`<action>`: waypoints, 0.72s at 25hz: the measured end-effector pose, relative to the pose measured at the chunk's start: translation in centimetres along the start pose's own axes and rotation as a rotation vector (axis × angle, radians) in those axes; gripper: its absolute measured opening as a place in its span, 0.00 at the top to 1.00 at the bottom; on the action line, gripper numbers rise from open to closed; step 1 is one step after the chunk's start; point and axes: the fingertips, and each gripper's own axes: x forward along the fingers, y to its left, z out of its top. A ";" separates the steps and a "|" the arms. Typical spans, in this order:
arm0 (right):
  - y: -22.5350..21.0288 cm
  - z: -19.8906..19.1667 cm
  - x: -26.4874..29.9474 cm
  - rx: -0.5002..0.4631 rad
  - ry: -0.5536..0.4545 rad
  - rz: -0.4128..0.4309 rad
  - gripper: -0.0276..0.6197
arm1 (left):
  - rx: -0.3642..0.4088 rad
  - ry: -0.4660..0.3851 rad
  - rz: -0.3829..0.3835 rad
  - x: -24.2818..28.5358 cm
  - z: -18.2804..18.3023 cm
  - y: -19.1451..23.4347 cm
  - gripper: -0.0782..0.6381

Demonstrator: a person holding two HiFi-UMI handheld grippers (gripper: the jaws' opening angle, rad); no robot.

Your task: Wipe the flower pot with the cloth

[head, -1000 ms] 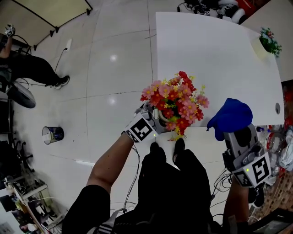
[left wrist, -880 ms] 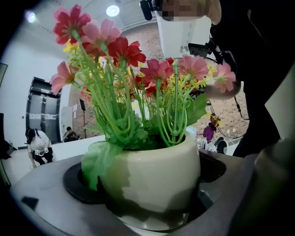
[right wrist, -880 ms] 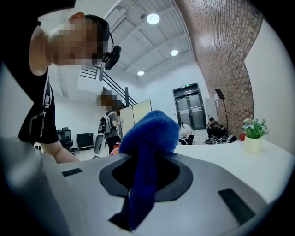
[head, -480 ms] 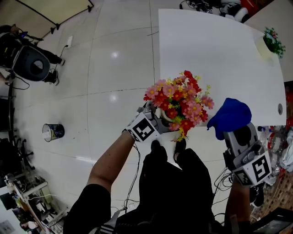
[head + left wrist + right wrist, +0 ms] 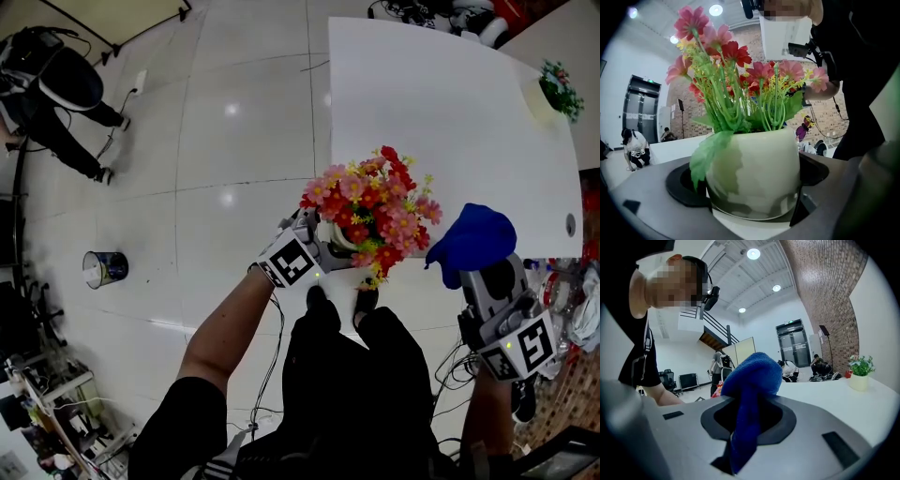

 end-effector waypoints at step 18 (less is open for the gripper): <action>5.3 6.8 -2.4 0.010 -0.019 -0.028 0.86 | -0.303 -0.108 0.302 -15.7 5.4 -1.8 0.06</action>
